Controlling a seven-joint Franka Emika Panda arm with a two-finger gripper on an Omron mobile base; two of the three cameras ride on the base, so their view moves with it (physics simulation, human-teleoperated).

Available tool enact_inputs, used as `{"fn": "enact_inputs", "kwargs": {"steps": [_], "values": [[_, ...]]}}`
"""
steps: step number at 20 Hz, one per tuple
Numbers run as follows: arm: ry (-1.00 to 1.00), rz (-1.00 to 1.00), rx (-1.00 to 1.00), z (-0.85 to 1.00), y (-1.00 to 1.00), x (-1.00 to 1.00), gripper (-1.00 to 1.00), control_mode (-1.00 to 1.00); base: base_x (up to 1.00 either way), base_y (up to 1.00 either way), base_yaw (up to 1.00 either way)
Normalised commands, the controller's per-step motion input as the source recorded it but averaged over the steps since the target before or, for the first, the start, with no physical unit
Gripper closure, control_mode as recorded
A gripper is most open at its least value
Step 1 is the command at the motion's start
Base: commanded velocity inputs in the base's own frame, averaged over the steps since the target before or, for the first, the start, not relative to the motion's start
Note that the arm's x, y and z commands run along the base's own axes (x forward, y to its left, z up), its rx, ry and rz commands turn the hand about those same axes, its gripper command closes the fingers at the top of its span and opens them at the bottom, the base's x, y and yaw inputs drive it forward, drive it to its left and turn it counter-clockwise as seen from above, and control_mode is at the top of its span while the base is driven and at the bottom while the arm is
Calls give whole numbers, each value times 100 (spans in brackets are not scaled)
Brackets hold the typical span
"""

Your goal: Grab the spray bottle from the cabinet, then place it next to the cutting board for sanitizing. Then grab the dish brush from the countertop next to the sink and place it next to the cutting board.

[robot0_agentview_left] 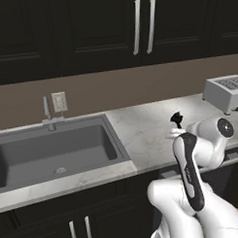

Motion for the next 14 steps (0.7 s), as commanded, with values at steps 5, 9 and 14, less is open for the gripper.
{"fn": "enact_inputs", "kwargs": {"steps": [5,9,14], "values": [[-25,0,0,60,1,-51,100,-100,0,0,0],[-23,0,0,56,0,-46,100,-100,0,0,0],[-25,0,0,38,0,-52,100,-100,0,0,0]]}}
